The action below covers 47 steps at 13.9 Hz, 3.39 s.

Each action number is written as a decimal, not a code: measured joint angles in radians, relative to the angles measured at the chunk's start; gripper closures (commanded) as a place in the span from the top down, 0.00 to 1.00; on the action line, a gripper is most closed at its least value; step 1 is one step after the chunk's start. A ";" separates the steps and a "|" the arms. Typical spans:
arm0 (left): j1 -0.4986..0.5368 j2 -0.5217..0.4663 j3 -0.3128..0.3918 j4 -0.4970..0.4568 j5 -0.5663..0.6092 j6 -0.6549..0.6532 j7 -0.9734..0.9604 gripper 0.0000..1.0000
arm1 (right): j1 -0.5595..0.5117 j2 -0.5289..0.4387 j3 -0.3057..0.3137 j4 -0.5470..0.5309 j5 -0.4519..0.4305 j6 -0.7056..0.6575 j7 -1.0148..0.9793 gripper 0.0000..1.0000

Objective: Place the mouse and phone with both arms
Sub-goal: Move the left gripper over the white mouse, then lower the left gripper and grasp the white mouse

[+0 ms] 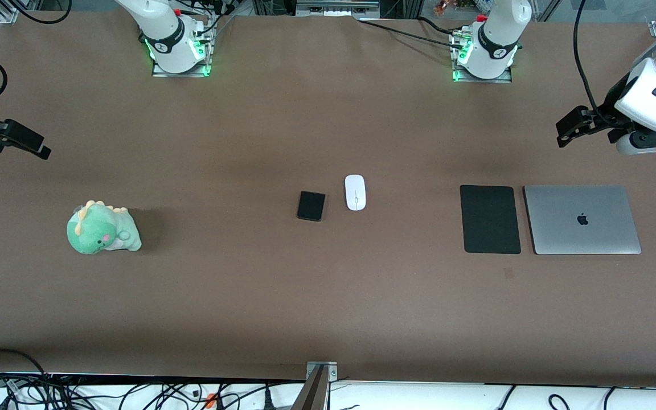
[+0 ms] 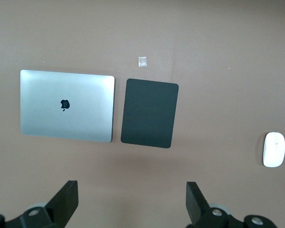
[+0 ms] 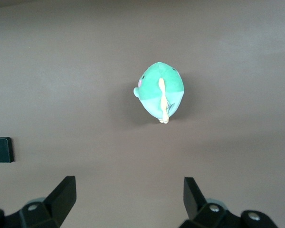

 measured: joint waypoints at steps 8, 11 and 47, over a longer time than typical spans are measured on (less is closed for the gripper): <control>-0.004 0.015 -0.028 0.000 -0.001 0.000 -0.024 1.00 | 0.000 0.000 0.000 0.001 0.000 0.000 0.000 1.00; -0.009 0.060 -0.099 0.006 -0.002 0.016 -0.100 1.00 | 0.000 0.000 0.001 0.001 0.000 0.000 0.000 1.00; -0.447 0.783 -0.256 0.095 0.280 0.529 -0.883 1.00 | 0.116 0.101 0.021 -0.027 0.000 -0.071 0.001 1.00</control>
